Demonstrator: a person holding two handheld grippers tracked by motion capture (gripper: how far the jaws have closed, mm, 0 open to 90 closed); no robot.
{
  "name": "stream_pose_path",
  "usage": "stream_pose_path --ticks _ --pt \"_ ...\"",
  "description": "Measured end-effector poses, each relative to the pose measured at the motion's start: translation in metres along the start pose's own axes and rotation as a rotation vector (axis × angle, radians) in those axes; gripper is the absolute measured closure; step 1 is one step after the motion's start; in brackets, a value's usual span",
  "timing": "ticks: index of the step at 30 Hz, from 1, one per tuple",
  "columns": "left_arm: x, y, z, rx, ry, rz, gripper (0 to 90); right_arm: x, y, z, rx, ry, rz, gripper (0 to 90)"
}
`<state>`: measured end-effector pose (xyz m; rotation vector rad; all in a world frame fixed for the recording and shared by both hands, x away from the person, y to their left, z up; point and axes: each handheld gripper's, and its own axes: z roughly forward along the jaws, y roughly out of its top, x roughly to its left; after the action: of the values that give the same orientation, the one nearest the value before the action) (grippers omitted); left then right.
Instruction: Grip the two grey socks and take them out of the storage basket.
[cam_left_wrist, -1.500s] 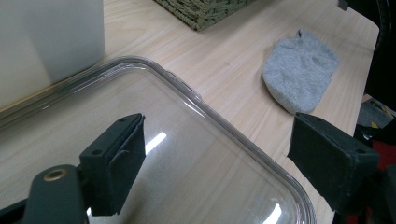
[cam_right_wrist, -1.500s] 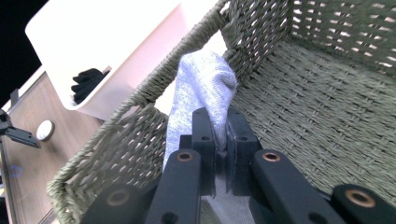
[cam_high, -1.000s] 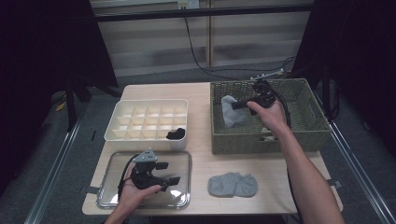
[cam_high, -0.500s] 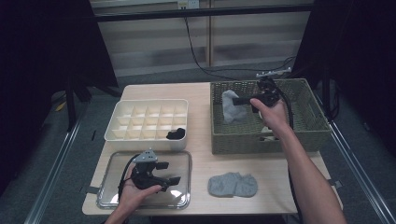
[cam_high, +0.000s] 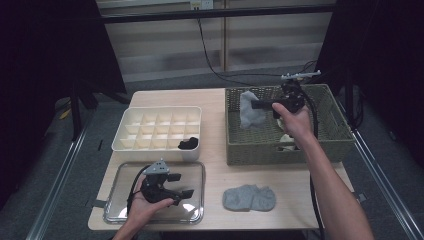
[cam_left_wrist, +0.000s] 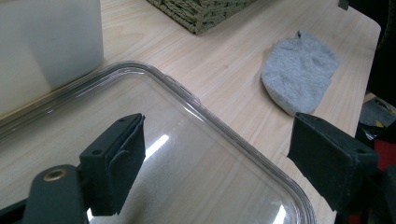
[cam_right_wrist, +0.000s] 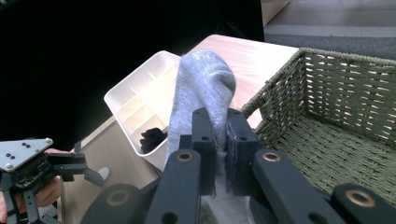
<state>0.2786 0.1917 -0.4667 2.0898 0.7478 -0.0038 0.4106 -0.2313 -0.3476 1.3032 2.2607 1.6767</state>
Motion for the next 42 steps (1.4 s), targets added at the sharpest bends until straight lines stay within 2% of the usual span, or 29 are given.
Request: stream_pose_path --ticks 14,32,42 --pt "-0.002 0.000 0.000 -0.002 0.001 0.009 18.4 0.009 0.002 -0.012 -0.045 0.026 0.005 84.7" --pt "-0.007 0.000 0.001 0.003 -0.002 0.035 18.4 0.031 0.003 -0.026 -0.080 0.055 -0.021 84.7" --pt "-0.010 0.000 0.003 0.006 -0.010 0.047 18.4 0.041 0.002 -0.042 -0.109 0.059 -0.027 84.6"
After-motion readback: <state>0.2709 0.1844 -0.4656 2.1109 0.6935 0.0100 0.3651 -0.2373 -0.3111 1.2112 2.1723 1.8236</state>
